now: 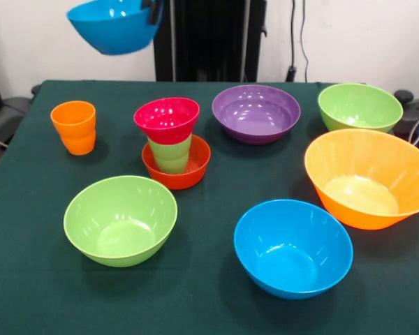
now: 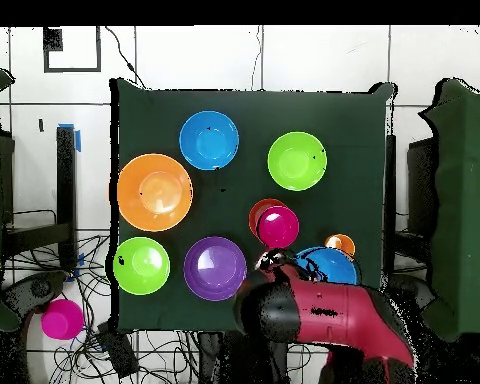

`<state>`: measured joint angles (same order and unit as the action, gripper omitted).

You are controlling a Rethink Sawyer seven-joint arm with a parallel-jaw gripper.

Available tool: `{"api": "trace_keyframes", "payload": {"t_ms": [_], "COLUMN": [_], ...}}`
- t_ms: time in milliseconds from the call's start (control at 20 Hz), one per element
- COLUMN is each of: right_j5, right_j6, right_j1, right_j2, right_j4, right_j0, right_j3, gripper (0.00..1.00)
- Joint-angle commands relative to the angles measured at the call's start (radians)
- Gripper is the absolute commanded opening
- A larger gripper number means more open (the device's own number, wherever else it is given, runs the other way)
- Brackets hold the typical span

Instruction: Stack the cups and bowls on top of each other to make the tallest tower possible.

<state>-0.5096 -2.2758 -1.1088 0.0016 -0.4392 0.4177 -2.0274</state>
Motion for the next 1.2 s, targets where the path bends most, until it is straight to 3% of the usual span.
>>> {"api": "trace_keyframes", "payload": {"t_ms": [50,200,700,1200], "right_j5": [-0.139,-0.168,-0.15,-0.193], "right_j6": [0.136,0.151,0.005,0.066], "right_j1": [-0.071,-0.091,-0.007,-0.072], "right_j2": [0.04,0.055,0.073,0.058], "right_j4": [0.038,0.042,0.041,0.037], "right_j0": [0.052,0.061,-0.009,-0.029], "right_j3": [-0.042,-0.037,0.033,0.027], "gripper": [0.0,0.0,0.0,0.0]}}
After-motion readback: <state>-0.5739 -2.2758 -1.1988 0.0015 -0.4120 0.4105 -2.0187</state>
